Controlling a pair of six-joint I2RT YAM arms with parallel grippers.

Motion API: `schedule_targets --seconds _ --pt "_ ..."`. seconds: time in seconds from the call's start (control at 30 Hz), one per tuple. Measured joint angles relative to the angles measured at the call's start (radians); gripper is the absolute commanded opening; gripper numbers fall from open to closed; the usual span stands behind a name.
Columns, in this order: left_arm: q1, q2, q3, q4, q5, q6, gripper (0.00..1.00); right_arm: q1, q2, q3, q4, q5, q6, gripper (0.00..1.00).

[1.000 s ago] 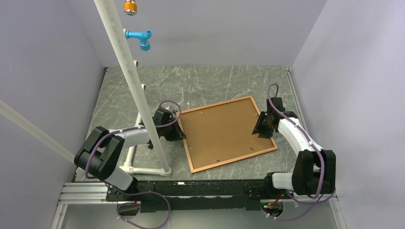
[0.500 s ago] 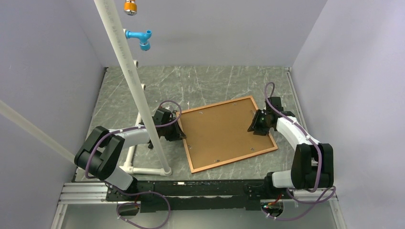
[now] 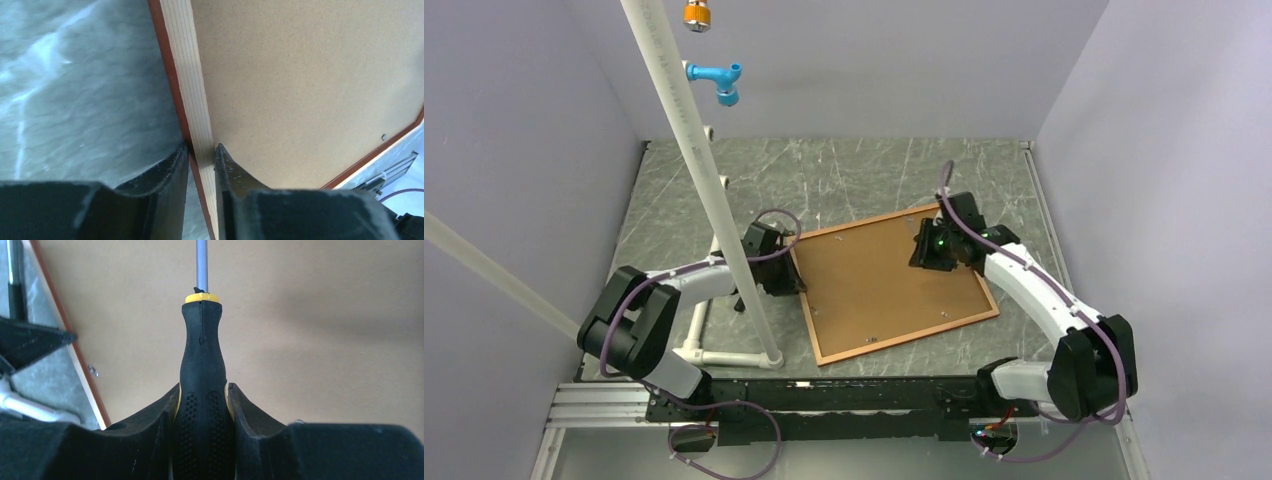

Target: Take the photo out of the frame

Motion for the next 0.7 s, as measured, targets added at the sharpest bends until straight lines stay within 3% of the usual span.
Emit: schedule_targets --seconds 0.27,0.7 --pt "0.077 -0.147 -0.001 -0.133 0.008 0.055 0.64 0.224 0.042 -0.001 0.035 0.006 0.066 0.0" --pt "0.177 -0.574 -0.035 -0.374 -0.061 0.14 0.76 0.558 0.193 0.001 0.328 -0.05 0.125 0.0"
